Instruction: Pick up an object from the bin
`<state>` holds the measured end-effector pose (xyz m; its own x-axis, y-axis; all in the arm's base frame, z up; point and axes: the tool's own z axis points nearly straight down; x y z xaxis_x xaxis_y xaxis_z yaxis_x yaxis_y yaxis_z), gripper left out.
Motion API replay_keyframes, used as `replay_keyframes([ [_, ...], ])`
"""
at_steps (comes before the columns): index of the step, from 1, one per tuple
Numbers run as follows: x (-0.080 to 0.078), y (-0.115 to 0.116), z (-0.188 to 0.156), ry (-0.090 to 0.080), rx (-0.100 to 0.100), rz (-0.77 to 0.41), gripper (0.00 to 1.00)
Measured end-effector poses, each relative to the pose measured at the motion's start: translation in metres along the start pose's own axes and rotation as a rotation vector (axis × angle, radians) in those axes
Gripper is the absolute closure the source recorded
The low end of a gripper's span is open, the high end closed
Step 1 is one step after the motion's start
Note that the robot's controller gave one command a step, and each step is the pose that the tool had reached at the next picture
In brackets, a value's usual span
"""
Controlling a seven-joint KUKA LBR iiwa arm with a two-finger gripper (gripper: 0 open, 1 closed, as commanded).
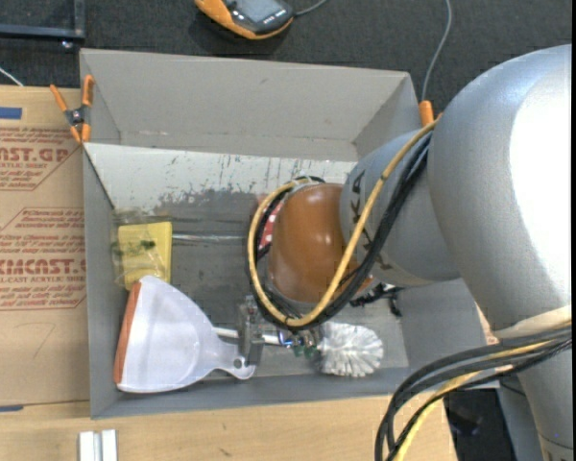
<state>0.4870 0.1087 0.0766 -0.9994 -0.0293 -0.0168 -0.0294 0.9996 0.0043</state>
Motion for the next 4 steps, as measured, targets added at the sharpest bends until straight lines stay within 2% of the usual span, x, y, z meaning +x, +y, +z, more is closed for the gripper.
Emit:
replay_keyframes([
  [1, -0.047, 0.036, -0.015, 0.006, 0.001, -0.324, 1.0],
  [2, -0.026, 0.078, 0.003, -0.023, 0.009, -0.578, 1.0],
  [3, -0.045, 0.095, 0.006, -0.006, 0.002, -0.42, 1.0],
  [4, -0.045, 0.114, 0.007, -0.028, 0.004, -0.257, 1.0],
])
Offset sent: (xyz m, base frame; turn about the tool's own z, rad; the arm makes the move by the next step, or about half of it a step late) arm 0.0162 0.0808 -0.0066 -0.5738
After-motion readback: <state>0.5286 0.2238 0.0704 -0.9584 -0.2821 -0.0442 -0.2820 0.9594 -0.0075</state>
